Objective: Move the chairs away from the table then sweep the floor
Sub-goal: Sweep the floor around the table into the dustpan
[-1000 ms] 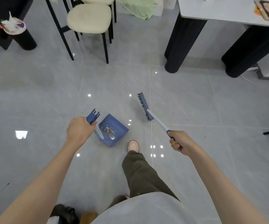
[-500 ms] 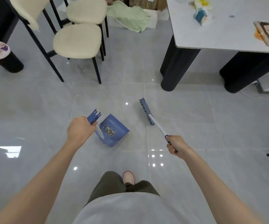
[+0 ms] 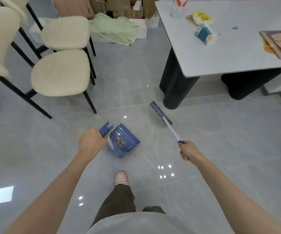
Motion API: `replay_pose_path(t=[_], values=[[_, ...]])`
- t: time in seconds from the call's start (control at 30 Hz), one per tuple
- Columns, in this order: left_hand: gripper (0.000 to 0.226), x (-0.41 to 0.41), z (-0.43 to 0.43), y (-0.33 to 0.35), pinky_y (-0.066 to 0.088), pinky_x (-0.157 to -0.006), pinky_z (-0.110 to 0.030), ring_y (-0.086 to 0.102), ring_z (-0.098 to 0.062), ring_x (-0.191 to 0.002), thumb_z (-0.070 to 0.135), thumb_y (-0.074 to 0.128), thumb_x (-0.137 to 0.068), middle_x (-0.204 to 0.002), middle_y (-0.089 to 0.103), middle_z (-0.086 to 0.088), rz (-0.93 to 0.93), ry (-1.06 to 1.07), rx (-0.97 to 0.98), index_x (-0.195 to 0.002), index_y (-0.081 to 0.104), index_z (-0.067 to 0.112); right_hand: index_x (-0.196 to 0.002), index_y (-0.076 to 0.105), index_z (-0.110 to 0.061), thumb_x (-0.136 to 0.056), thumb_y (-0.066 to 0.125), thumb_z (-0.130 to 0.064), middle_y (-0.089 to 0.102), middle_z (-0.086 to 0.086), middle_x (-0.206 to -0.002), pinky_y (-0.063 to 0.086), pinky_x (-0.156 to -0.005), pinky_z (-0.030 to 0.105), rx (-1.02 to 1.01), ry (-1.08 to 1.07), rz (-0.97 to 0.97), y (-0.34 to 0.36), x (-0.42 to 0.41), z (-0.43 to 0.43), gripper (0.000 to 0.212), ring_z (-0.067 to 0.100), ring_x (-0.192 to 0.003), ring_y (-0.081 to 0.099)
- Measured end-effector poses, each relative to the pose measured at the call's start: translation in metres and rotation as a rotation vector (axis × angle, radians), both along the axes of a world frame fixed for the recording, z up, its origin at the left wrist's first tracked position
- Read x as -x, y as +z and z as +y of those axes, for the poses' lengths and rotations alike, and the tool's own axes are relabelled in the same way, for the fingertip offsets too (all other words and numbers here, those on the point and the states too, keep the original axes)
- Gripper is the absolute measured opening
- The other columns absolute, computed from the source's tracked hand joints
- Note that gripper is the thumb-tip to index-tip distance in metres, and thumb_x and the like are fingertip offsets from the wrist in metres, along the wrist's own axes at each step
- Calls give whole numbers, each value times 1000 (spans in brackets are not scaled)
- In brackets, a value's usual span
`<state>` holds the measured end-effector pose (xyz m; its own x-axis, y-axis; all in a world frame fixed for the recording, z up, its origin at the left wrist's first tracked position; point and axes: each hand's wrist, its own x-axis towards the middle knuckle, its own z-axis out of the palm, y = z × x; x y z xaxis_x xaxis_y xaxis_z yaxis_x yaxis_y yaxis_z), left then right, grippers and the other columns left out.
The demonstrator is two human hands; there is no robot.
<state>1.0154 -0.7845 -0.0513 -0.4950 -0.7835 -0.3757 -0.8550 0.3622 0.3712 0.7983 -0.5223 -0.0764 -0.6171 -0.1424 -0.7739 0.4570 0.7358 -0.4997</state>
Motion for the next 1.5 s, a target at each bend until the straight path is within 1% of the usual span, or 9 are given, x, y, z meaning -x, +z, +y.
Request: replay_pose_path(t=[0.3,0.4,0.5,0.63,0.77,0.97,1.13,1.33,1.5], values=[[33,93,-112,-19,42,-59,-28,64,-30,-71,35,60,-88,-81,70,-19,-91,-167,-43,-81,67,4,-66,39,-13,-95,39,-5,35,5,-53,24,-41,22,-192,84,16,-10,78,-100,30,16,-43,31],[33,126,-138,-28,41,-59,-27,66,-30,-77,32,60,-88,-83,70,-17,-112,-209,-71,-81,67,0,-63,32,-12,-95,36,1,31,2,-42,18,-38,18,-245,57,-42,-15,102,-122,34,13,-31,25],[32,155,-159,-31,39,-60,-26,67,-29,-83,35,57,-89,-90,71,-14,-140,-271,-39,-99,70,7,-62,30,-13,-97,31,-1,30,0,-29,19,-32,11,-242,45,-101,-12,110,-144,37,11,-20,24],[37,195,-177,-26,51,-73,-33,66,-33,-94,37,60,-88,-98,70,-18,-223,-282,-41,-98,68,3,-64,38,-13,-96,39,-7,44,6,-59,36,-40,21,-242,161,-150,-10,108,-172,33,16,-44,43],[36,219,-184,-24,51,-74,-32,66,-31,-95,35,59,-90,-100,70,-17,-259,-290,-51,-97,67,0,-58,29,-15,-90,34,4,33,2,-41,20,-35,15,-158,79,-340,0,108,-201,38,12,-28,27],[35,228,-198,-16,53,-74,-35,66,-33,-93,37,60,-88,-100,69,-16,-243,-275,-47,-99,65,4,-68,40,-14,-97,42,-10,26,-3,-43,15,-27,11,10,-131,-588,51,124,-223,29,5,-27,18],[36,223,-232,-22,53,-69,-35,67,-32,-86,38,60,-90,-93,69,-17,-185,-220,-69,-92,66,2,-86,42,-9,-98,41,-16,30,2,-55,19,-27,12,28,-51,-476,68,124,-259,14,5,-28,20],[41,233,-291,-28,54,-75,-39,66,-38,-92,40,58,-90,-97,69,-20,-158,-218,-34,-94,68,1,-78,37,-11,-99,35,-17,36,7,-62,20,-32,14,-21,66,-178,48,143,-320,22,8,-30,24],[39,247,-337,-38,52,-75,-38,64,-38,-94,38,56,-91,-99,67,-20,-137,-178,-14,-97,66,1,-67,35,-10,-98,31,-7,37,7,-52,25,-41,23,-71,99,-22,-1,182,-375,31,18,-41,30]])
